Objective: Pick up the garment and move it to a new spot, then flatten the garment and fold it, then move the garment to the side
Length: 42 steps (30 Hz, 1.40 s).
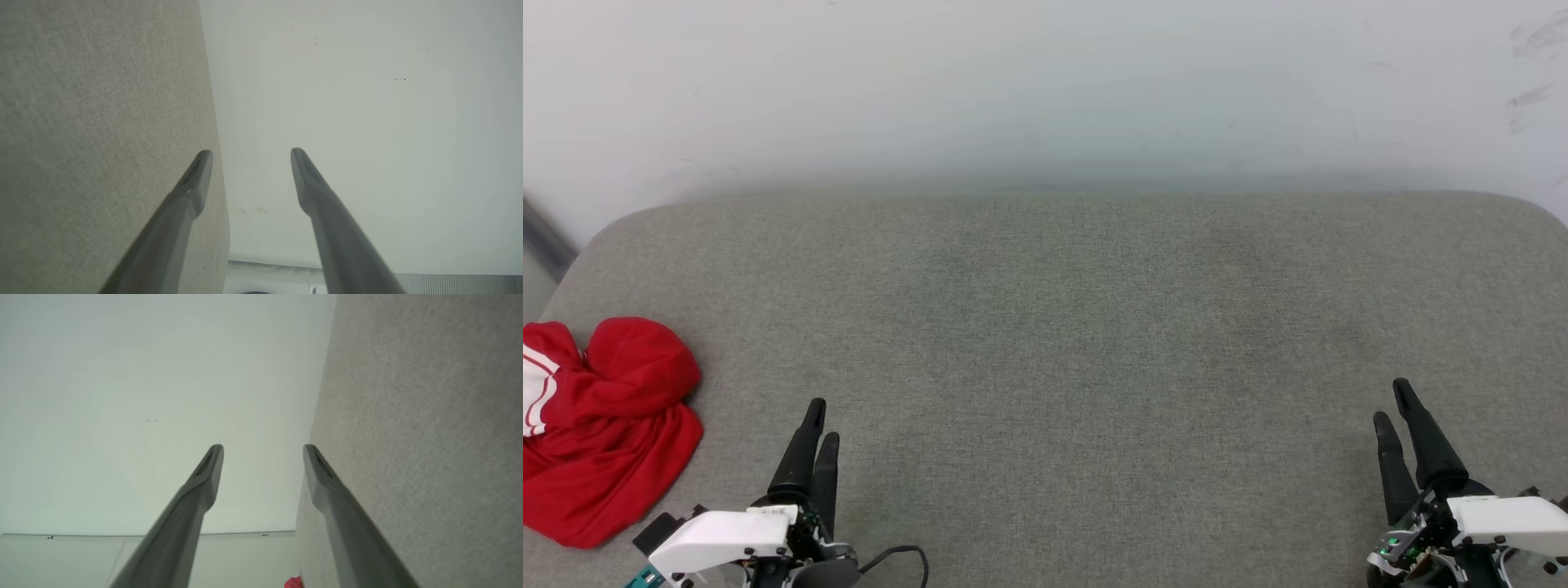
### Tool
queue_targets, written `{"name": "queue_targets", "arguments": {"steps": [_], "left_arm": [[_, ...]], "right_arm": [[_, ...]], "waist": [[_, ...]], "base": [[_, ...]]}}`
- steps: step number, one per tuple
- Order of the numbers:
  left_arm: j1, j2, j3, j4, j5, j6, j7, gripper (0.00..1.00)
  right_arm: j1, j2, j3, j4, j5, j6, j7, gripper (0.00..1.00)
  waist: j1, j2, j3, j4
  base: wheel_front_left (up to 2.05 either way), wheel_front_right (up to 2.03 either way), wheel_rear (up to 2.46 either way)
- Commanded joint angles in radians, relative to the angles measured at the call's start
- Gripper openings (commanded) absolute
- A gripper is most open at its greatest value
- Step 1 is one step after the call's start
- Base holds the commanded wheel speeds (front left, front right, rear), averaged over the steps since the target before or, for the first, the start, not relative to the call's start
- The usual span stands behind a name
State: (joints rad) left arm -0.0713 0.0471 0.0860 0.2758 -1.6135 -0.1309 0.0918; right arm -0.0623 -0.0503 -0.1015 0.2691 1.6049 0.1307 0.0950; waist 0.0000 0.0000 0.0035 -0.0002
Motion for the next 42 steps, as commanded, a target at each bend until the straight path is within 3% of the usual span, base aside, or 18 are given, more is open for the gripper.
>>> {"name": "queue_targets", "arguments": {"steps": [1,8,14,25,34,42], "left_arm": [[-0.029,0.001,-0.018,-0.024,0.007,0.0,-0.015,1.0],[-0.037,0.002,-0.049,-0.045,0.044,0.0,-0.049,1.0],[-0.039,0.002,-0.059,-0.066,0.168,0.0,-0.076,1.0],[-0.041,0.002,-0.084,-0.093,0.424,0.003,-0.117,1.0],[-0.045,0.003,-0.121,-0.1,0.659,0.019,-0.15,1.0],[-0.045,0.01,-0.136,-0.097,0.819,0.035,-0.177,1.0]], "right_arm": [[-0.017,-0.001,0.009,-0.027,-0.01,0.0,-0.015,1.0],[-0.01,-0.006,0.03,-0.051,-0.032,0.0,-0.049,1.0],[-0.006,-0.022,0.047,-0.064,-0.105,0.0,-0.079,1.0],[-0.003,-0.014,0.032,-0.092,-0.367,0.0,-0.12,1.0],[0.004,-0.011,0.04,-0.121,-0.657,0.0,-0.152,1.0],[0.013,-0.006,0.047,-0.139,-0.825,0.0,-0.155,1.0]], "waist": [[0.0,0.0,0.0,0.0],[0.0,0.0,0.0,0.001],[0.0,0.0,0.0,0.002],[0.0,0.0,-0.002,0.004],[0.0,0.0,-0.003,0.004],[0.0,0.0,-0.004,0.004]], "base": [[0.0,0.0,0.0],[0.0,0.0,0.0],[0.0,0.0,0.0],[0.0,0.0,0.0],[0.0,0.0,0.0],[0.0,0.0,0.0]]}}
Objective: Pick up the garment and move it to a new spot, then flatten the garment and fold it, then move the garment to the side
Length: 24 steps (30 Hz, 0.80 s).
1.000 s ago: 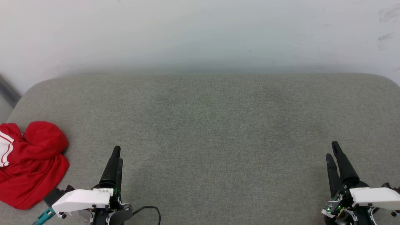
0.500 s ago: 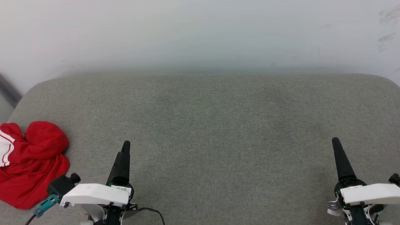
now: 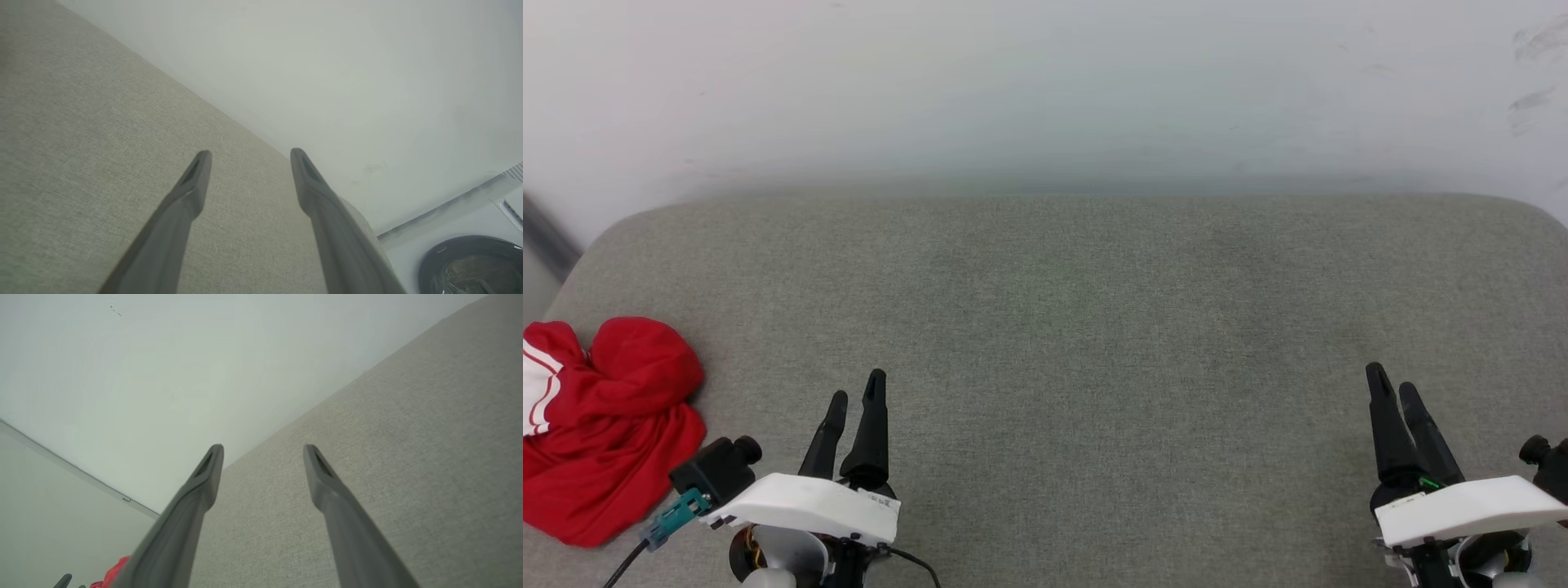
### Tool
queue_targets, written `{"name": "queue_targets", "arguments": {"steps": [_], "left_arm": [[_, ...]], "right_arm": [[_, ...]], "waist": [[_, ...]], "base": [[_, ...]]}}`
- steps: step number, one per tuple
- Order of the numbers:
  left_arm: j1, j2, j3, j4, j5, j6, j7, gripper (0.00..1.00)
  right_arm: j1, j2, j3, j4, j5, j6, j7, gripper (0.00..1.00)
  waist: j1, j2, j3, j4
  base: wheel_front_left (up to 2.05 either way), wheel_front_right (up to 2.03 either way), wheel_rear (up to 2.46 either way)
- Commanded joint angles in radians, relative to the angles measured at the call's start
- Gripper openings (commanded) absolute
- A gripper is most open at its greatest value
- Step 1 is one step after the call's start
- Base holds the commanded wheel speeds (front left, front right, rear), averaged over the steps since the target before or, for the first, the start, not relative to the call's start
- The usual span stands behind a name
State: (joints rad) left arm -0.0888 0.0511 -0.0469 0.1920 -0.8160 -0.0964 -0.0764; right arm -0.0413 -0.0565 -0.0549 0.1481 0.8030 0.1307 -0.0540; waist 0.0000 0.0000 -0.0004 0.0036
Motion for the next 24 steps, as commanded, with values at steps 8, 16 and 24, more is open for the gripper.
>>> {"name": "queue_targets", "arguments": {"steps": [8,16,24], "left_arm": [[-0.025,0.016,-0.018,-0.01,0.144,0.015,-0.034,1.0],[-0.028,0.023,-0.042,0.001,0.27,0.029,-0.062,1.0],[-0.029,0.027,-0.056,0.009,0.356,0.041,-0.083,1.0]], "right_arm": [[0.001,0.003,0.001,-0.038,-0.155,0.0,-0.012,1.0],[0.011,0.005,0.001,-0.059,-0.301,0.0,-0.009,1.0],[0.014,0.006,-0.007,-0.068,-0.391,0.0,0.0,1.0]], "waist": [[0.0,0.0,-0.002,0.002],[0.0,0.0,-0.005,0.003],[0.0,0.0,-0.007,0.004]], "base": [[0.0,0.0,0.0],[0.0,0.0,0.0],[0.0,0.0,0.0]]}}
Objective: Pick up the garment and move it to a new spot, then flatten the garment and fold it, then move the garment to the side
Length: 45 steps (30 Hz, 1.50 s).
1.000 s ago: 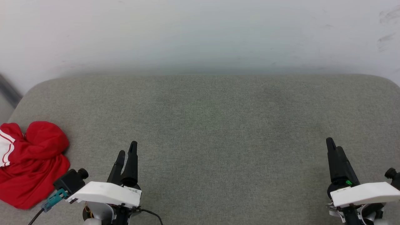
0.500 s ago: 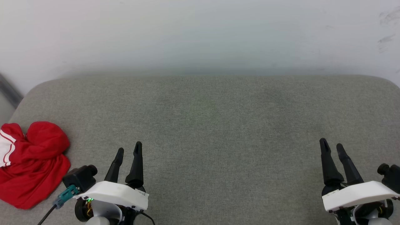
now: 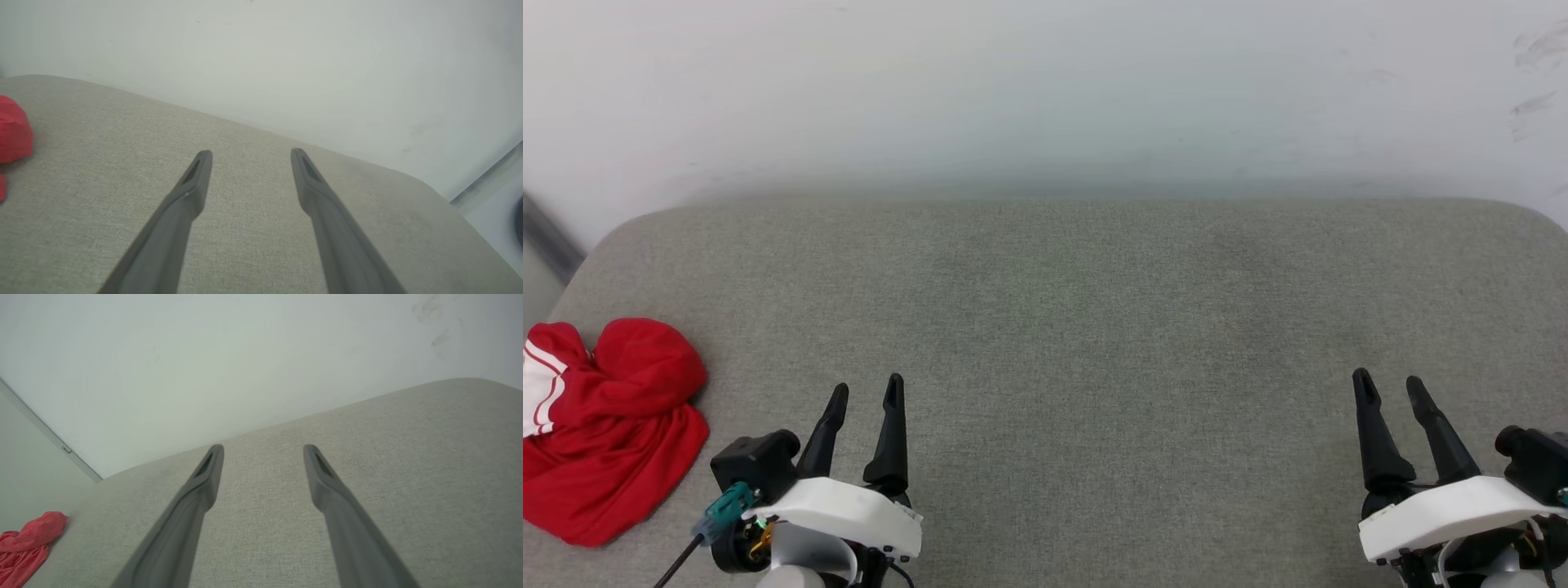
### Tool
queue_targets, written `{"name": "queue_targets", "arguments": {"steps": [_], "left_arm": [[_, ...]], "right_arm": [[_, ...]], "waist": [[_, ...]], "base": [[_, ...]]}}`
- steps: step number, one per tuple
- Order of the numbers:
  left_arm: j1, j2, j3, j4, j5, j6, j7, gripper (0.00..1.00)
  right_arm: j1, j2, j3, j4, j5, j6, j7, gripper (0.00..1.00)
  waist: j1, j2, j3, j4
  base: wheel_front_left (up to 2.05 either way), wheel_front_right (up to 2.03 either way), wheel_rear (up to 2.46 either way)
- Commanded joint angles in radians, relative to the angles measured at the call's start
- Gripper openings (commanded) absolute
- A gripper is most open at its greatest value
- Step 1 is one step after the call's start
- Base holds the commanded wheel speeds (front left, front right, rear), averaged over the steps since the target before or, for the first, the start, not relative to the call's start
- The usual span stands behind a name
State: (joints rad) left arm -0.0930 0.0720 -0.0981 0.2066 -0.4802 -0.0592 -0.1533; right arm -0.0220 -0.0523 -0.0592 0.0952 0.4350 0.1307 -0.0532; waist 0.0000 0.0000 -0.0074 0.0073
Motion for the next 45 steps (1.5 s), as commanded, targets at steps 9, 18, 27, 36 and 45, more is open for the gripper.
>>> {"name": "queue_targets", "arguments": {"steps": [9,18,27,36,45], "left_arm": [[-0.023,0.009,-0.019,0.014,0.111,0.016,-0.029,1.0],[-0.028,0.011,-0.035,0.039,0.205,0.025,-0.054,1.0],[-0.034,0.005,-0.036,0.04,0.258,0.032,-0.073,1.0],[-0.039,-0.002,-0.035,0.037,0.305,0.032,-0.088,1.0],[-0.043,-0.014,-0.022,0.066,0.299,0.033,-0.104,1.0]], "right_arm": [[0.0,0.002,-0.008,-0.024,-0.111,0.0,0.001,1.0],[0.009,0.002,-0.005,-0.037,-0.21,0.0,-0.005,1.0],[0.013,0.003,-0.004,-0.047,-0.275,0.0,-0.008,1.0],[0.015,0.003,-0.006,-0.053,-0.308,0.0,-0.018,1.0],[0.016,0.003,-0.004,-0.057,-0.342,0.0,-0.02,1.0]], "waist": [[0.0,0.0,-0.001,0.001],[0.0,0.0,-0.001,0.003],[0.0,0.0,0.0,0.006],[0.0,0.0,0.001,0.009],[0.0,0.0,-0.001,0.021]], "base": [[0.0,0.0,0.0],[0.0,0.0,0.0],[0.0,0.0,0.0],[0.0,0.0,0.0],[0.0,0.0,0.0]]}}
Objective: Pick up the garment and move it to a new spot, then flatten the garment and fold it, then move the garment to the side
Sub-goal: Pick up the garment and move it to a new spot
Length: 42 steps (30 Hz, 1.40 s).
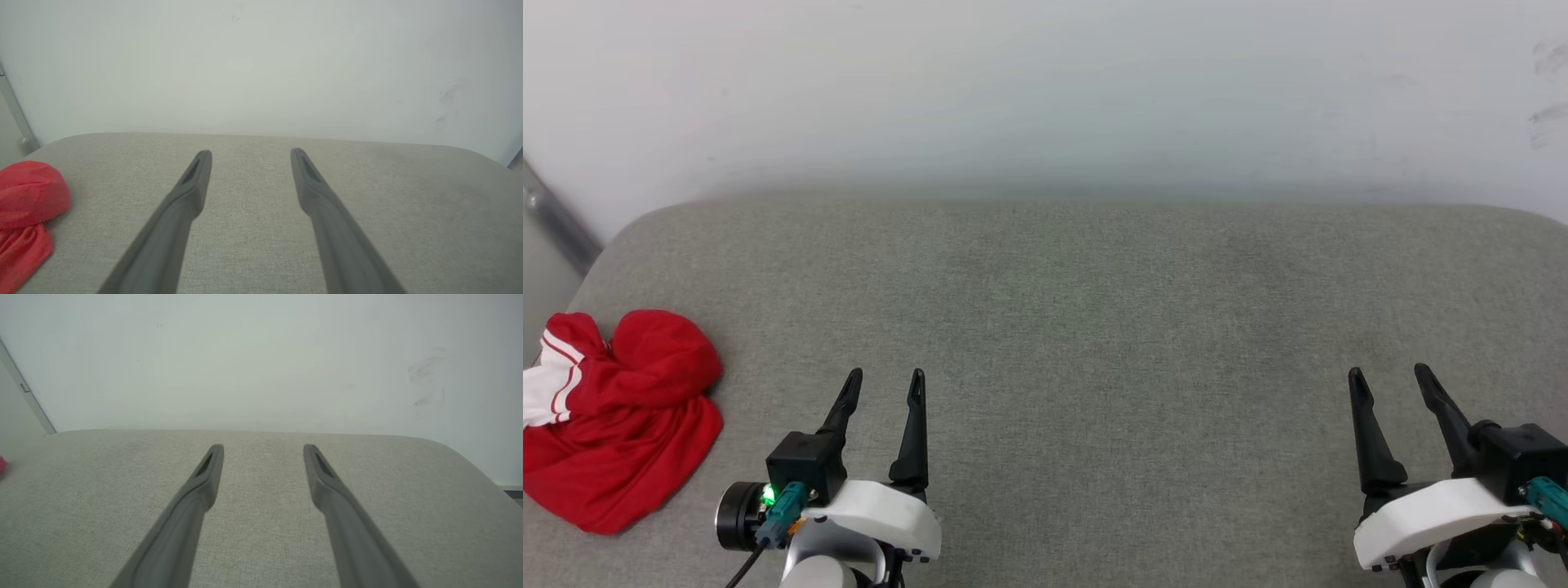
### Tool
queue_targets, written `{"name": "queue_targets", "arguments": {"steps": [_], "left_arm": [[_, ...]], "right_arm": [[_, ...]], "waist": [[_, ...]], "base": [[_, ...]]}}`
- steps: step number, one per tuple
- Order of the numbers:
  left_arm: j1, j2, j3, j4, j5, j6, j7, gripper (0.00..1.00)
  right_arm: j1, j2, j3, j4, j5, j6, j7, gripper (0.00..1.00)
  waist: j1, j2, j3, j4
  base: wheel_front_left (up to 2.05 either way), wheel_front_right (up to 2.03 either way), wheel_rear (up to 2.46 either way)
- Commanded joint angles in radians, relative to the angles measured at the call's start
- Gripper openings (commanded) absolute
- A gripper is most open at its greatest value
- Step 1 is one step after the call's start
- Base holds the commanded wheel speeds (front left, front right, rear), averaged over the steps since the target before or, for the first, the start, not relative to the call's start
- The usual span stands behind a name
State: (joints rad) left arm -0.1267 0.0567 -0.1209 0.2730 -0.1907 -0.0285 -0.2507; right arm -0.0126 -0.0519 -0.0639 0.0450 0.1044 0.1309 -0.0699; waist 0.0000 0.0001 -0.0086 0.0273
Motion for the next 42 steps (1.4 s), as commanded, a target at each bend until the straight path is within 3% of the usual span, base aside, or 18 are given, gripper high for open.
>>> {"name": "queue_targets", "arguments": {"steps": [1,8,29,34,42], "left_arm": [[-0.012,0.001,0.003,0.001,0.01,0.0,-0.009,1.0],[-0.033,-0.003,0.011,0.006,0.012,0.01,-0.016,1.0],[-0.012,-0.006,0.107,0.004,0.008,0.021,-0.015,1.0],[0.0,-0.006,0.127,0.007,0.014,0.02,-0.015,1.0],[-0.005,-0.005,0.162,0.001,0.02,0.011,-0.015,1.0]], "right_arm": [[0.007,0.003,0.0,-0.008,-0.015,0.0,-0.003,1.0],[0.017,0.003,-0.001,-0.032,-0.039,0.0,0.0,1.0],[-0.008,0.002,0.077,-0.097,-0.037,0.0,0.023,1.0],[-0.009,0.002,0.094,-0.103,-0.026,0.0,0.024,1.0],[-0.03,0.002,0.108,-0.101,-0.035,0.0,0.027,1.0]], "waist": [[0.0,-0.0001,0.0,0.006],[0.0,-0.0001,0.01,0.087],[0.0,-0.0001,0.036,0.456],[0.0,-0.0001,0.03,0.498],[0.0,-0.0001,0.04,0.503]], "base": [[0.0,0.0,0.0],[0.0,0.0,0.0],[0.0,0.0,0.0],[0.0,0.0,0.0],[0.0,0.0,0.0]]}}
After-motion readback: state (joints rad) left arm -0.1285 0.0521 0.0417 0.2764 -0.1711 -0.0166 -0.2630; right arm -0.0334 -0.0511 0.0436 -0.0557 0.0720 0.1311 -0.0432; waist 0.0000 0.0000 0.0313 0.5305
